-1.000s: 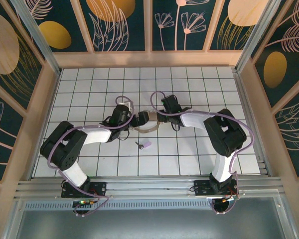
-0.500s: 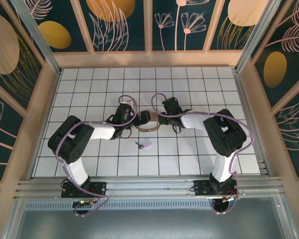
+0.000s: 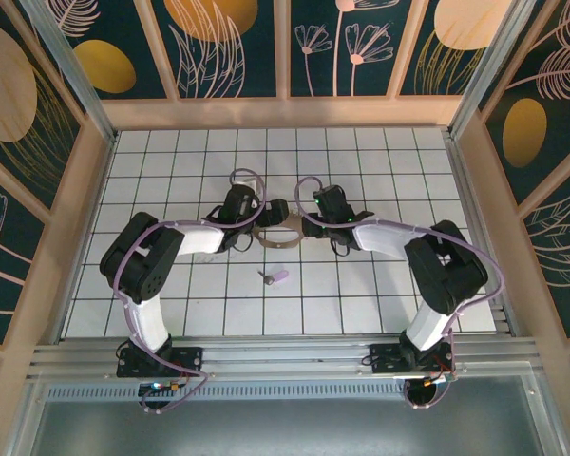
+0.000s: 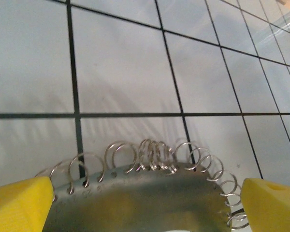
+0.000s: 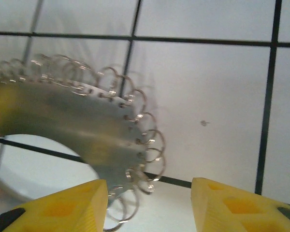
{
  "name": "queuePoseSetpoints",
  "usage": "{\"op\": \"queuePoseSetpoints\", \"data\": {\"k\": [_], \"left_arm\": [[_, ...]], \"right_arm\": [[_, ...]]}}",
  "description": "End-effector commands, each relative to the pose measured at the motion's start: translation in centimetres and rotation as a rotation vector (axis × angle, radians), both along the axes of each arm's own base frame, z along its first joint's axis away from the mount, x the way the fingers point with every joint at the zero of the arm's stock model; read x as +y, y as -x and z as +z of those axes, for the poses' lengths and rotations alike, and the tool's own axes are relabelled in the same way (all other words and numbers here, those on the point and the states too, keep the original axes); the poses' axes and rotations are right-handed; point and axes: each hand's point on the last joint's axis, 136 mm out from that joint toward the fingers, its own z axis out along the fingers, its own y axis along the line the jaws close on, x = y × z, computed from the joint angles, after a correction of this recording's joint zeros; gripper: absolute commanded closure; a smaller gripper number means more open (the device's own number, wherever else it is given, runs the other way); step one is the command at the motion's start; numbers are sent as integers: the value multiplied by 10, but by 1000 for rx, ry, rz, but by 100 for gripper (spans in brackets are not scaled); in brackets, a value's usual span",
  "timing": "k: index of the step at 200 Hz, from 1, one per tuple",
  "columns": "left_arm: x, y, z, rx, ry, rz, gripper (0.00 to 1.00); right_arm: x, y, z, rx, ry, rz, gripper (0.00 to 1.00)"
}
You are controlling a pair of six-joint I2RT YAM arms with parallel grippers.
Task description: Put the keys on the keyring
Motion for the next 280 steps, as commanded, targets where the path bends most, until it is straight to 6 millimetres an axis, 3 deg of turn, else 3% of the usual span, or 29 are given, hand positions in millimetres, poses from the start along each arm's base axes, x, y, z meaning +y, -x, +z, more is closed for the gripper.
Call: {"op": "queuePoseSetpoints", "data": {"k": [1, 45, 70, 75, 110, 232, 280], "left_arm": [[-3, -8, 20, -44, -10, -21, 1], [-2, -6, 56, -85, 19, -20, 1], [2, -6, 69, -109, 13, -2, 1], [4, -6, 84, -138, 25, 2, 1], [10, -5, 105, -178, 21, 23, 1], [17, -3, 119, -208, 10, 43, 1], [17, -3, 118, -205, 8, 39, 1]], "right_arm": [[10, 17, 12, 22, -60, 28, 49], [23, 37, 15, 49, -115, 68, 48], [25, 49, 7, 75, -121, 79, 47], [26, 51, 6, 79, -124, 81, 48], [27, 58, -6, 109, -133, 84, 47], [39, 46, -30, 137, -111, 97, 47], [37, 31, -26, 113, -98, 92, 47]]}}
